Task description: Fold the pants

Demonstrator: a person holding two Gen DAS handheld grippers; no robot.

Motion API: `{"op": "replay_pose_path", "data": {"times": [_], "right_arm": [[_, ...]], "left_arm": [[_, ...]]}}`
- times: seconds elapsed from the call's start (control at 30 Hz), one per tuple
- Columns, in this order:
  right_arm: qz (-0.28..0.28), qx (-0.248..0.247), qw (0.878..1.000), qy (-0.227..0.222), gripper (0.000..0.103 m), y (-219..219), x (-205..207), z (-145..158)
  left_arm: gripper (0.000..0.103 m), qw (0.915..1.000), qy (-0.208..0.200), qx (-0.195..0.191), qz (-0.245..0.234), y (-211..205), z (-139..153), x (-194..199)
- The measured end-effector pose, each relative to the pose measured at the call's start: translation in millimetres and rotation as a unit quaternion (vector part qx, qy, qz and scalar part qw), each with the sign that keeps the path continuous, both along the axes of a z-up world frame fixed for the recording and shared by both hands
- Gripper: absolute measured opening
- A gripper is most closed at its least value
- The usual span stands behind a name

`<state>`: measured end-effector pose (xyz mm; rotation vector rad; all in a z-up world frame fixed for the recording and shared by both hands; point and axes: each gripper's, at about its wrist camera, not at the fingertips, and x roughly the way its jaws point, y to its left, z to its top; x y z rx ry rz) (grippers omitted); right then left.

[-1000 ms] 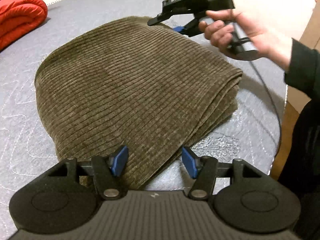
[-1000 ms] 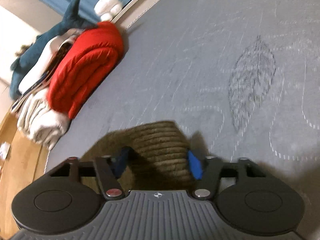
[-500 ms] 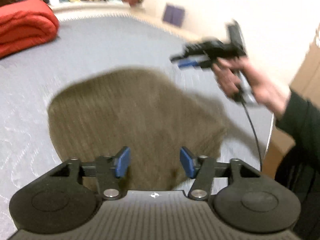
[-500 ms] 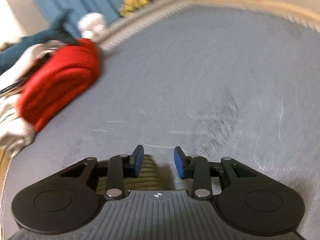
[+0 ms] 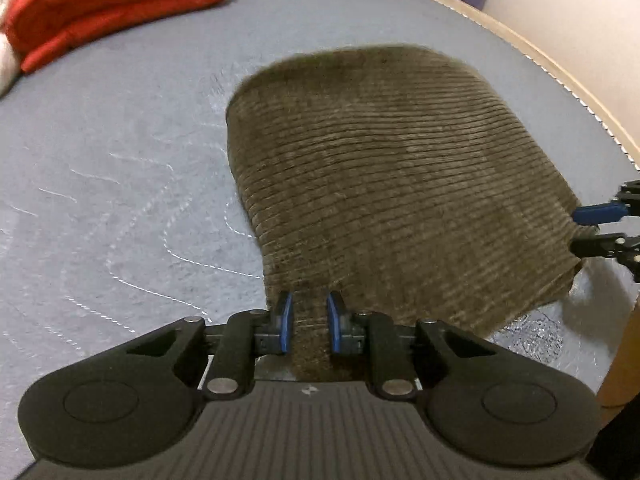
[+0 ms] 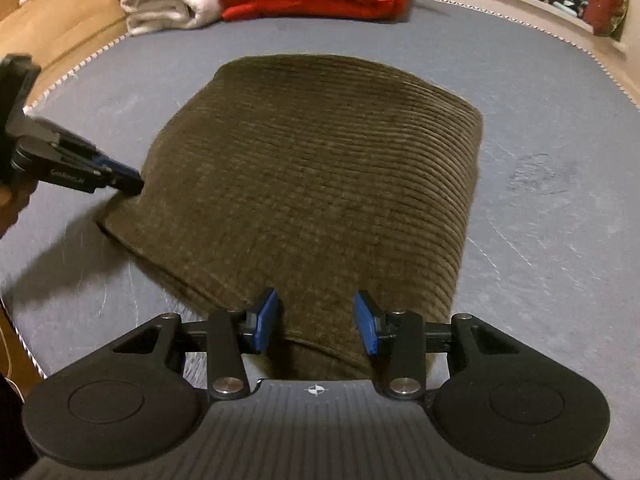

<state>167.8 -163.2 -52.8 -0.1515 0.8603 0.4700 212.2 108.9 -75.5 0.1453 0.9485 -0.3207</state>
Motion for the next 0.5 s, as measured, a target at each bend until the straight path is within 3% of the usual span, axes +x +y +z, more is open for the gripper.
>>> {"op": "replay_pose_path", "data": {"times": [0.1, 0.13, 0.2, 0.27, 0.4, 0.5], "right_arm": [[-0.030, 0.011, 0.999, 0.000, 0.046, -1.9, -7.8, 12.7], [-0.042, 0.018, 0.999, -0.006, 0.047, -6.0, -16.2, 13.8], [-0.077, 0.034, 0.996, -0.022, 0.054, -12.6, -24.7, 18.4], [-0.119, 0.057, 0.991, -0.040, 0.071, -21.2, -36.2, 25.4], [-0.171, 0.109, 0.976, -0.075, 0.077, -30.4, -60.3, 49.1], [-0.193, 0.129, 0.966, -0.115, 0.088, -29.1, -83.8, 62.8]], "left_arm": [[0.030, 0.9993, -0.023, -0.006, 0.027, 2.2, 15.5, -13.1], [0.038, 0.9988, -0.033, -0.003, 0.036, 1.1, 21.0, -18.2], [0.055, 0.9965, -0.064, 0.008, 0.052, -6.8, 32.5, -31.6], [0.074, 0.9926, -0.099, 0.007, 0.070, -11.4, 48.9, -50.9], [0.082, 0.9840, -0.142, -0.035, 0.102, -11.3, 85.8, -83.0], [0.086, 0.9764, -0.164, -0.050, 0.131, -17.9, 109.7, -106.9]]}}
